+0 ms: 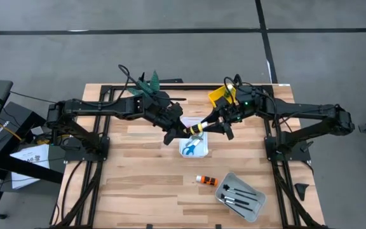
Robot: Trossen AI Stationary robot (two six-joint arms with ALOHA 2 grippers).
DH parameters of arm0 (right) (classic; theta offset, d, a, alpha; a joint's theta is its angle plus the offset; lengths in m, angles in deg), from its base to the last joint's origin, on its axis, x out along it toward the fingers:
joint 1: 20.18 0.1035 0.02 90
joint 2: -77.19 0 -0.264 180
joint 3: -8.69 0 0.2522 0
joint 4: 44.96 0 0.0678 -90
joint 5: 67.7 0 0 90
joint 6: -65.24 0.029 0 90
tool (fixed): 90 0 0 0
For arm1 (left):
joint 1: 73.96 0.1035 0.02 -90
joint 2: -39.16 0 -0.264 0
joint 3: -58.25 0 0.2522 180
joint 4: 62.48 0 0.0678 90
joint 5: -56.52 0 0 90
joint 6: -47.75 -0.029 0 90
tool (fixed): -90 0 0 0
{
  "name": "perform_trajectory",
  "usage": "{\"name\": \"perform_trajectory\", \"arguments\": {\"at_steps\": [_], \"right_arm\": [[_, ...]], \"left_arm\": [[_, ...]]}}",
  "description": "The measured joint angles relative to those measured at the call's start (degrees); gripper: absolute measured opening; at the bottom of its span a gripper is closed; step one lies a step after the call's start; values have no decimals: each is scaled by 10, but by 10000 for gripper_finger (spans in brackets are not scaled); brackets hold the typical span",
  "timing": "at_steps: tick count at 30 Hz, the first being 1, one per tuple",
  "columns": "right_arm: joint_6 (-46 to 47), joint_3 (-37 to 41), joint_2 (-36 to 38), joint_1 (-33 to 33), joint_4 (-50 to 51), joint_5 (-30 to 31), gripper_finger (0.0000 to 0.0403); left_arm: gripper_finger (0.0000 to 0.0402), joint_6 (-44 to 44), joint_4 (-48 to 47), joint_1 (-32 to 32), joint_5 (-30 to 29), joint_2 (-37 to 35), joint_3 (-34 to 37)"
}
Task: Pick & Place Paint Supplies
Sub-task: Put the yellow acrylic paint bottle into the yellow basket
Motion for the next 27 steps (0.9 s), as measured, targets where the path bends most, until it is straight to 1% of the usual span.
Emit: {"name": "perform_trajectory", "arguments": {"at_steps": [5,8,16,19,24,27], "right_arm": [[0,0,0,-5,5,-4,193],[-2,0,0,-5,5,-4,186],[-5,0,0,-5,7,-6,138],[-7,1,0,-5,11,-2,128],[-6,2,0,-5,11,-2,127],[-6,2,0,-5,7,-6,138]], "left_arm": [[131,10,10,0,-2,0,0],[131,11,10,0,-2,0,0],[131,11,6,0,-1,0,0],[131,14,-5,-1,-2,0,0],[131,13,0,-2,1,0,6],[131,11,0,-2,4,0,6]]}}
